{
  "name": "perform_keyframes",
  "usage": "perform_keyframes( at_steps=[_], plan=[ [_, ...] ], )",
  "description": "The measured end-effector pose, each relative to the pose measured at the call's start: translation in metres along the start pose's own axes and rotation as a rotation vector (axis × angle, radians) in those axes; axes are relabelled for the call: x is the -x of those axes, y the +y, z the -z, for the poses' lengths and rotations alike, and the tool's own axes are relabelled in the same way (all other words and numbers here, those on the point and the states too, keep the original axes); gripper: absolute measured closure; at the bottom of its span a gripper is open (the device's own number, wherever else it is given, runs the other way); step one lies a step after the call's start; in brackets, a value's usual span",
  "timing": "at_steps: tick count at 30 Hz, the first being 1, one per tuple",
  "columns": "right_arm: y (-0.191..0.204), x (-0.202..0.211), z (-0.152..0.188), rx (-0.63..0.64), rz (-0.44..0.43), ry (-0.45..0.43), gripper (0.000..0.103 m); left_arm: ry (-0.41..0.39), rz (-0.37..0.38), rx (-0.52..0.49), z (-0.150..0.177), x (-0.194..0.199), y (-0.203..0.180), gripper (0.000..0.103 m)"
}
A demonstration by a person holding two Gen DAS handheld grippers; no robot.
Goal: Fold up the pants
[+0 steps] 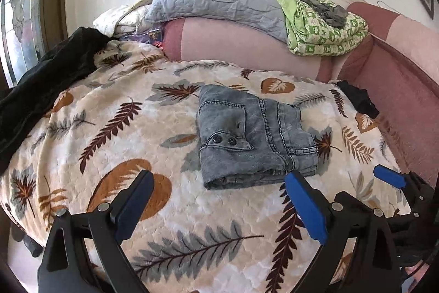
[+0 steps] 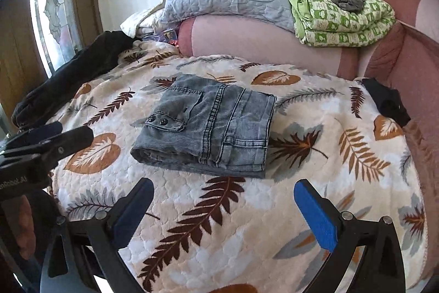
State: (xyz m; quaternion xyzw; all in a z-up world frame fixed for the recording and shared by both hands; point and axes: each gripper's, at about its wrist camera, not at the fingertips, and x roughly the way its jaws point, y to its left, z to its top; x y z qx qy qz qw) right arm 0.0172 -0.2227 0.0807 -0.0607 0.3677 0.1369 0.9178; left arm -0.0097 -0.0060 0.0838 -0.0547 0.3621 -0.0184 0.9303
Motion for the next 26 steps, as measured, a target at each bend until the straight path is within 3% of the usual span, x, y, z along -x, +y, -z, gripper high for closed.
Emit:
perform_keyframes(
  at_steps=[11, 26],
  plan=[
    [-0.011, -0.010, -0.006, 0.000, 0.022, 0.017, 0.000, 0.008, -0.006, -0.051, -0.016, -0.012, -0.016, 0.005],
    [-0.015, -0.028, -0.018, -0.004, 0.021, 0.037, 0.000, 0.024, 0.001, -0.048, -0.033, -0.037, -0.021, 0.001]
  ],
)
